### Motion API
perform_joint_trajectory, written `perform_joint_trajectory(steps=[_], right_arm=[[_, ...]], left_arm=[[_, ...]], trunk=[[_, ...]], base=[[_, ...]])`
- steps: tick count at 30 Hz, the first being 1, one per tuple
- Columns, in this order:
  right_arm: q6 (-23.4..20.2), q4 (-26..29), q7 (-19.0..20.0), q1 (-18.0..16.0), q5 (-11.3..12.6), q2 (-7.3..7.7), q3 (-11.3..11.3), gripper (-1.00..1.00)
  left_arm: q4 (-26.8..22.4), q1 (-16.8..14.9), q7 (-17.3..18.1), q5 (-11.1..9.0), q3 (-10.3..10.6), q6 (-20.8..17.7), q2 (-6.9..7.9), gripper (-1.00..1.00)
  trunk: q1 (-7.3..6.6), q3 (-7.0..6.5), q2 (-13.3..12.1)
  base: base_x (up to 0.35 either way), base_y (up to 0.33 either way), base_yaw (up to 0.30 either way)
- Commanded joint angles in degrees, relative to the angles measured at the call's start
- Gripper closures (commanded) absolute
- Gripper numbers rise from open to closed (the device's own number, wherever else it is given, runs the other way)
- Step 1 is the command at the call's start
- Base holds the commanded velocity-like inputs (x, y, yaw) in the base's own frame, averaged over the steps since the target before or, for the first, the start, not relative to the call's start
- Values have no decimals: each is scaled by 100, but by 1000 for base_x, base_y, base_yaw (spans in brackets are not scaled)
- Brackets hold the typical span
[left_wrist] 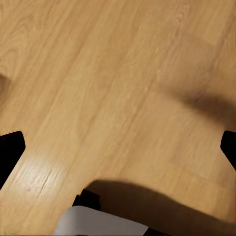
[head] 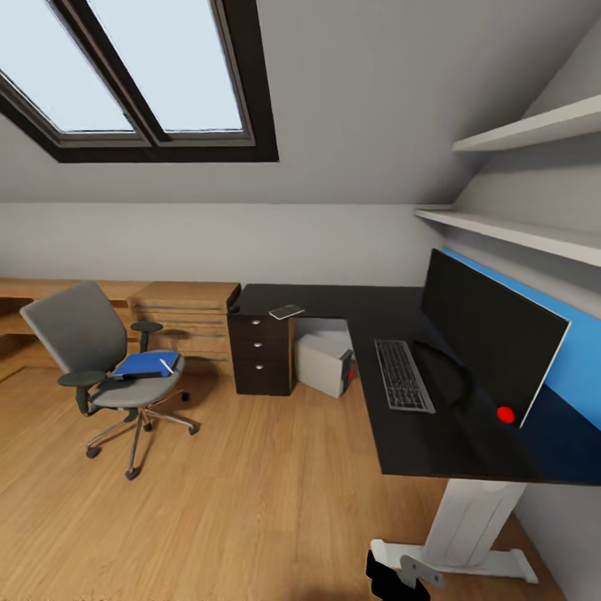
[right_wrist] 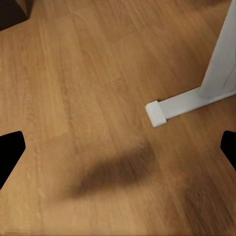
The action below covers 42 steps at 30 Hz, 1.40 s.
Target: In the bedroom, organize the workspace by keeping the computer under the desk, ensuring the monitor is on the desk, placing the keyboard on the desk next to the monitor, placing the mouse on the desk next to the keyboard, moving the folder from the swivel chair onto the desk next to the mouse, stacking the notebook on top of the folder with the pen on top of the notebook, and positioning the swivel chair next to the desk.
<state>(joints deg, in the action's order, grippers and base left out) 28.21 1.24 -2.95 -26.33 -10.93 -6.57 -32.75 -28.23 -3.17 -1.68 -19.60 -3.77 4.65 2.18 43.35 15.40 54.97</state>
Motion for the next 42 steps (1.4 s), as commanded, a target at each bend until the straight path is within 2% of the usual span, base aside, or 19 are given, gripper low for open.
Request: perform_joint_trajectory(steps=[1, 11, 13, 16, 19, 24, 25, 28, 31, 36, 42], right_arm=[[13, -1, -31, -3, -60, 0, -31, -100], [32, -1, -30, -3, -62, 7, -30, -100], [34, -1, -30, -3, -62, 5, -30, -100], [35, -1, -30, -3, -65, 3, -30, -100], [36, -1, -26, -3, -67, 5, -30, -100], [31, -1, -16, -3, -109, 20, -25, -100], [29, -1, -12, -3, -176, 25, -24, -100], [29, -18, -9, 0, -715, 31, -21, -100], [34, -24, -11, 5, -998, 28, -27, -100], [36, -35, -19, 10, -1116, -28, -37, -100], [36, -36, -27, 11, -1136, -88, -38, -100]], left_arm=[[2, -4, -7, -60, 17, 9, 2, -100], [2, -6, 42, -58, 17, 11, -25, -100], [2, -5, 50, -55, 20, 76, -33, -100], [2, -7, 57, -51, 31, 318, -39, -100], [11, -6, 61, -40, 50, 722, -42, -100], [17, -7, 62, -36, 55, 943, -46, -100], [18, -6, 62, -36, 56, 974, -48, -100], [19, -4, 63, -41, 58, 1019, -43, -100], [19, -7, 63, -43, 54, 1026, -43, -100], [23, -4, 102, -44, 53, 1029, -41, -100], [118, -6, 404, -56, 39, 1018, -30, -100]], trunk=[[-22, -11, -37], [-242, -190, -438], [-242, -190, -438], [-242, -190, -438], [-242, -190, -438], [-242, -190, -438], [-242, -190, -438], [-242, -190, -438], [-242, -190, -438], [-242, -188, -438], [-242, -168, -438]], base=[[0, 0, 61], [0, 0, 17], [0, 0, 2], [0, 0, 0], [0, 0, 0], [0, 0, 0], [0, 0, 0], [0, 0, 0], [0, 0, 0], [110, 0, 14], [287, 0, 165]])
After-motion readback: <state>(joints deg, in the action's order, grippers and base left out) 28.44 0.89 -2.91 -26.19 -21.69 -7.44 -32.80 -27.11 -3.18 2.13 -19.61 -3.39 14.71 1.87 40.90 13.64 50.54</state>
